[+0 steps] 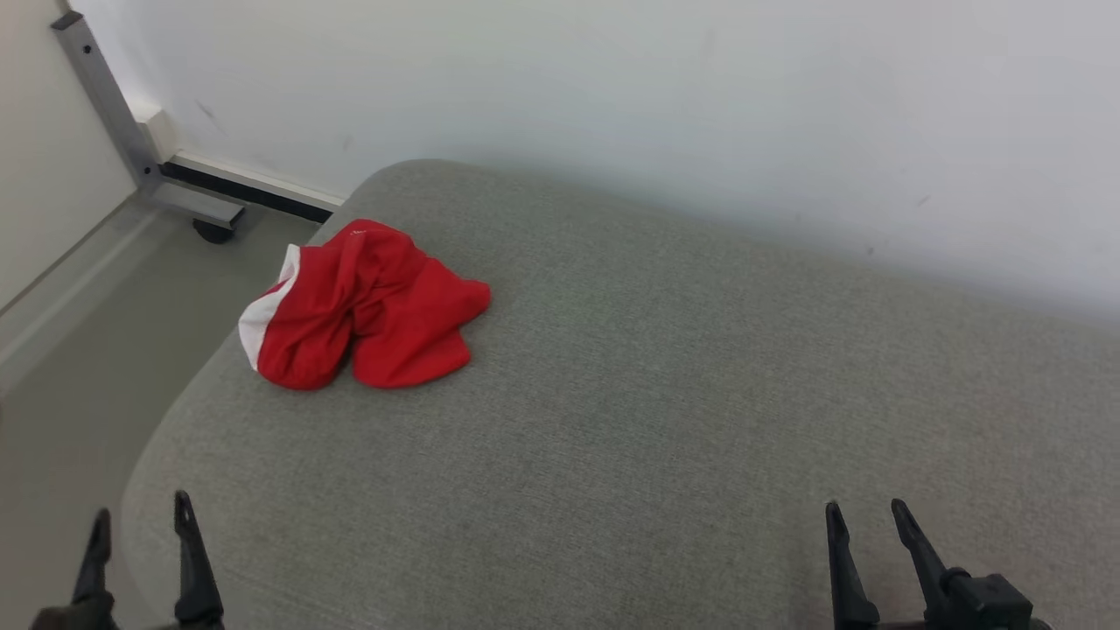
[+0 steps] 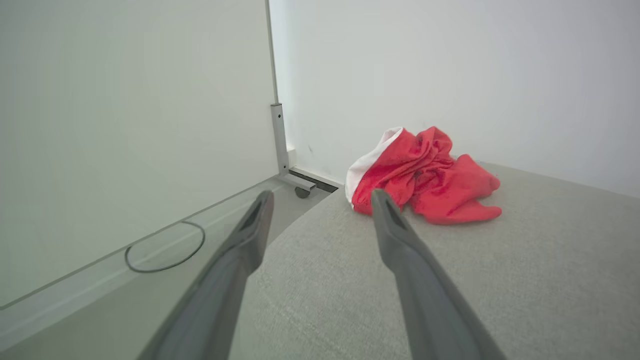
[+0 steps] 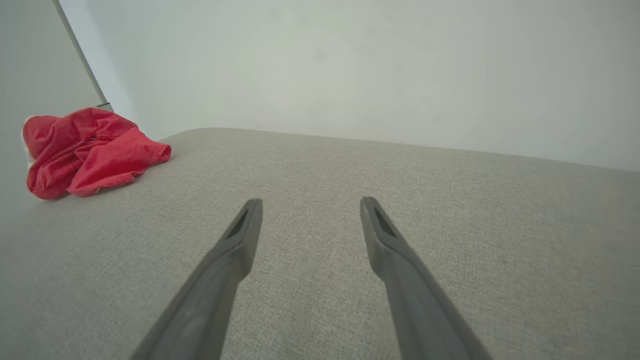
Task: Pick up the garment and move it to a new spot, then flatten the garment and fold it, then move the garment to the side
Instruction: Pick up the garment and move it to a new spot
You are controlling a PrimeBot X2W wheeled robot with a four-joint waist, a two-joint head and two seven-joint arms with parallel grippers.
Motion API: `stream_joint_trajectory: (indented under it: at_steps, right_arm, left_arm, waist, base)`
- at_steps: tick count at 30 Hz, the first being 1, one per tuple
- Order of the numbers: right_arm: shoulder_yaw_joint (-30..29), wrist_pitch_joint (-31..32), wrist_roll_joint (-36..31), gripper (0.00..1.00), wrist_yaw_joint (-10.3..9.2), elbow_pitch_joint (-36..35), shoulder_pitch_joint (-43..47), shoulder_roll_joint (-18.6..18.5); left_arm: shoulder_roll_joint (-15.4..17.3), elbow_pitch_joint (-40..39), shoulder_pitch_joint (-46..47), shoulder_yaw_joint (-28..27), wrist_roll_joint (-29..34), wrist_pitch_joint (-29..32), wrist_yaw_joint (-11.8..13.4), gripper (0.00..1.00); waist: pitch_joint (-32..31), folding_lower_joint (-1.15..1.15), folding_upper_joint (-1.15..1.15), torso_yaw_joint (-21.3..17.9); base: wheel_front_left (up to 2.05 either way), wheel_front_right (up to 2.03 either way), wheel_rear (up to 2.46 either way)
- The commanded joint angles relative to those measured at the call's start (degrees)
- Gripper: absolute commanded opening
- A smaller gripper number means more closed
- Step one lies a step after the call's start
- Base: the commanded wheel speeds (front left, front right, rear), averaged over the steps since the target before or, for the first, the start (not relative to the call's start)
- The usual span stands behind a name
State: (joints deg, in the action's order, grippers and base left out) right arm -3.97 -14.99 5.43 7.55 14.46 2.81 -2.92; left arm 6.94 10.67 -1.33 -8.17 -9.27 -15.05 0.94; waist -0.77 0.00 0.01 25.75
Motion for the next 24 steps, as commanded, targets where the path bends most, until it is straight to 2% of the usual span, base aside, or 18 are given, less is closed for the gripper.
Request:
stream_joint_trajectory:
  at_steps: [1,13,19,24]
  right_arm:
    - [-0.2,-0.2,-1.0,1.0,-0.16,-0.4,-0.8,0.1]
    - [-1.7,0.4,-2.7,1.0,-0.16,-4.4,-6.1,-1.3]
    - [-1.5,0.2,-2.8,1.0,-0.16,-6.2,-8.0,-1.0]
    - [-2.1,0.0,-2.6,1.0,-0.16,-7.1,-9.2,-1.0]
  left_arm:
    - [0.3,0.0,2.3,-0.3,-0.6,-0.2,-0.3,1.0]
    - [5.6,6.6,22.0,-3.9,-4.8,0.2,-1.4,1.0]
    - [9.8,12.1,30.1,-6.3,-6.6,1.2,-1.7,1.0]
    - [13.9,18.1,35.8,-7.4,-7.9,3.4,-2.5,1.0]
  waist:
    - [3.1,0.0,-0.01,-3.6]
    - [13.5,0.0,-0.01,-16.1]
    - [17.9,0.0,-0.01,-21.1]
    - [21.0,0.0,-0.01,-23.9]
  base:
    - [0.0,0.0,0.0]
    - [0.0,0.0,0.0]
    - [0.0,0.0,0.0]
    - [0.0,0.0,0.0]
